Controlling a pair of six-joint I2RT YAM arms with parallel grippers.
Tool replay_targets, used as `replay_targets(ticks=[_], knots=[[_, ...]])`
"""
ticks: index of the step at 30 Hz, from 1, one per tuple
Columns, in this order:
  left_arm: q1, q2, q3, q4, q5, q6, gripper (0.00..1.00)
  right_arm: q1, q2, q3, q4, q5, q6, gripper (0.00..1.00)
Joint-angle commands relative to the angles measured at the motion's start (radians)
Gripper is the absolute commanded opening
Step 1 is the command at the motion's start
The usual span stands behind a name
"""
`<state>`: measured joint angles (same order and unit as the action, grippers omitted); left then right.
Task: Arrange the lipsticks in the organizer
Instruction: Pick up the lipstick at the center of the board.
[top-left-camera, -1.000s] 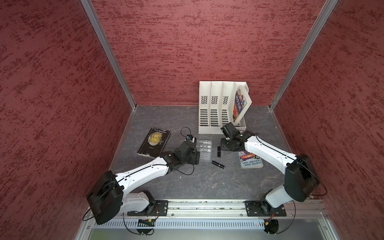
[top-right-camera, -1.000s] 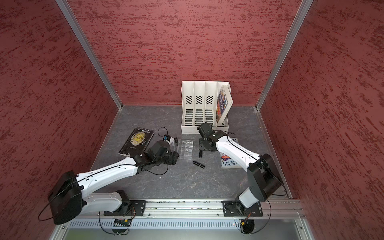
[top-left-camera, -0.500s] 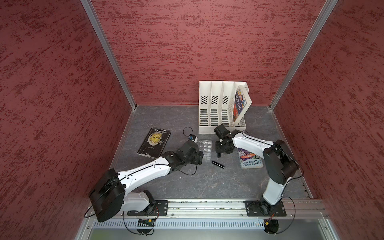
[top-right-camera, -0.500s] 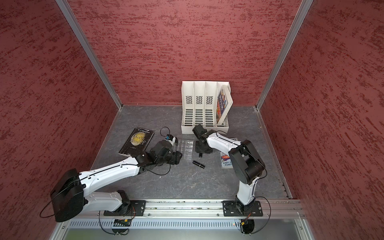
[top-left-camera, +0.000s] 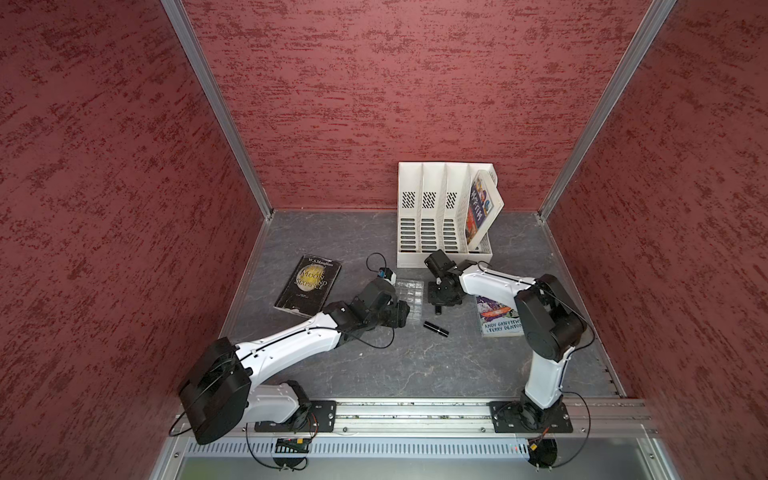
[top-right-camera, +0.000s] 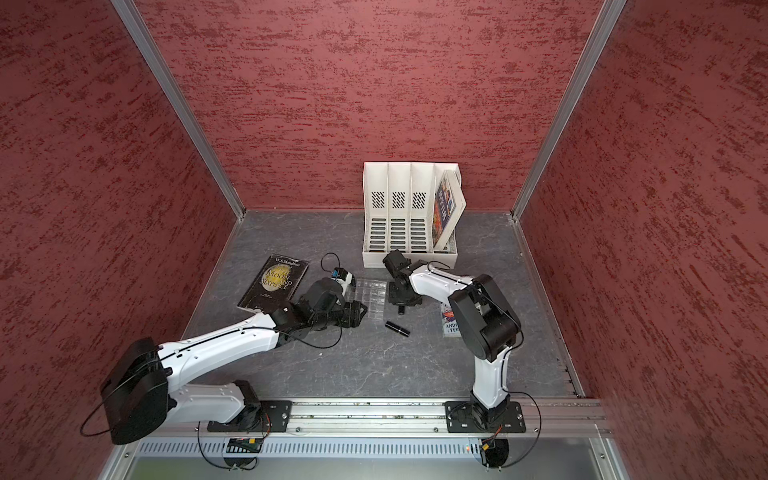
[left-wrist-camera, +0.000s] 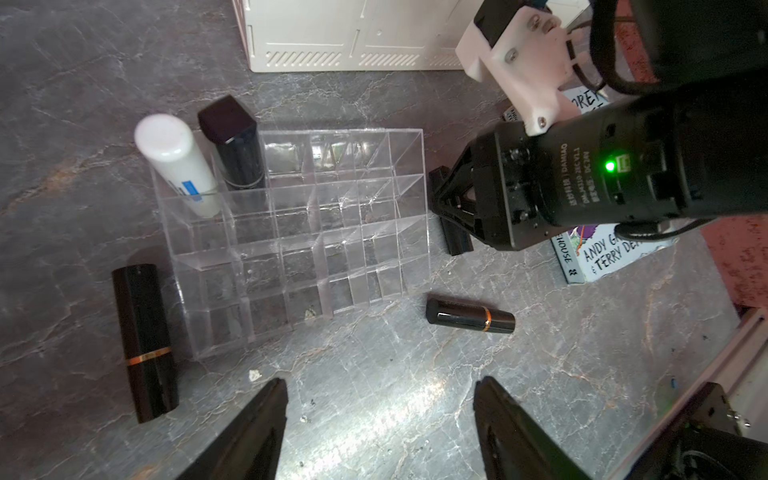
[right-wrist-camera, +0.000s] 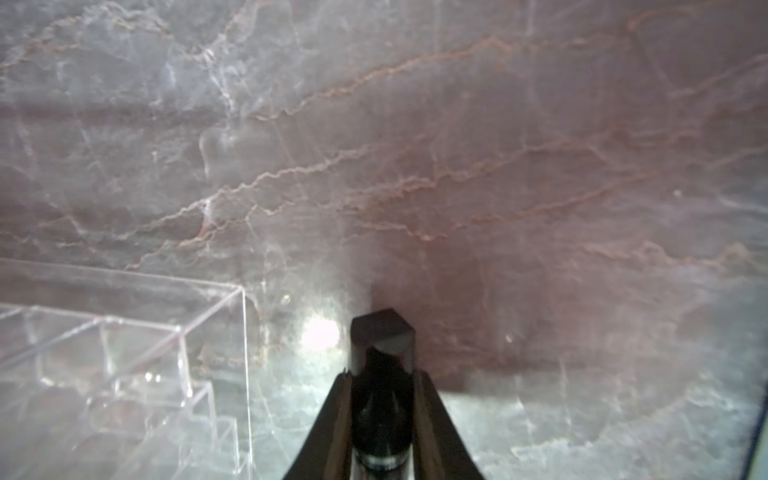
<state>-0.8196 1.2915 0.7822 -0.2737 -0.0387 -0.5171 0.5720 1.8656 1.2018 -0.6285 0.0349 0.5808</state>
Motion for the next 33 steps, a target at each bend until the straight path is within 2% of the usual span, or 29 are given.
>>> replay_targets(ticks=[1,6,10,16,28,33], knots=[[0.022,-0.012,-0.003,0.091,0.108,-0.018,0.74,-0.006,-0.166,-0.052,0.027,0.011,0.030,0.16],[0.028,-0.019,-0.069,0.321,0.330,-0.034,0.85,0.018,-0.432,-0.168,0.137,-0.074,0.113,0.14],[0.032,0.035,-0.095,0.474,0.447,-0.081,0.82,0.070,-0.550,-0.231,0.221,-0.092,0.218,0.12],[0.027,0.096,-0.083,0.573,0.524,-0.121,0.70,0.143,-0.579,-0.252,0.286,-0.074,0.289,0.11],[0.037,0.149,-0.049,0.567,0.522,-0.127,0.43,0.182,-0.591,-0.264,0.304,-0.101,0.333,0.11],[0.037,0.160,-0.026,0.533,0.506,-0.097,0.28,0.183,-0.591,-0.263,0.307,-0.113,0.338,0.13]])
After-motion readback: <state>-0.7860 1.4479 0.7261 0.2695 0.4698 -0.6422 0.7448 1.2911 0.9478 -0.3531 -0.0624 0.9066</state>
